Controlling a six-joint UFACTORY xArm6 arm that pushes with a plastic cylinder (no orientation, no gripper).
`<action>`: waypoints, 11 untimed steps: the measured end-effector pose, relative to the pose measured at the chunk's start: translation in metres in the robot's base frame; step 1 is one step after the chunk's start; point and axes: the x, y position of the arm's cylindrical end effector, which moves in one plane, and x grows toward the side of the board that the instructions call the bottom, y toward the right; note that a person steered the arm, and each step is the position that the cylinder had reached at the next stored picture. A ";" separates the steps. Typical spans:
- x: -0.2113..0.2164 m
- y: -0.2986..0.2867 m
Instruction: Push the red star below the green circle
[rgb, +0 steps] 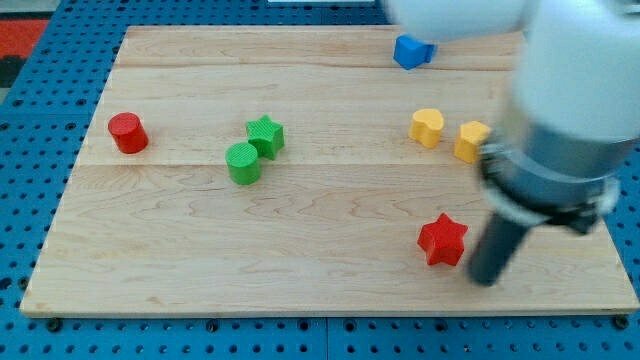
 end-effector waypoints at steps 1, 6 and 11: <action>-0.017 -0.030; -0.044 -0.204; -0.031 -0.292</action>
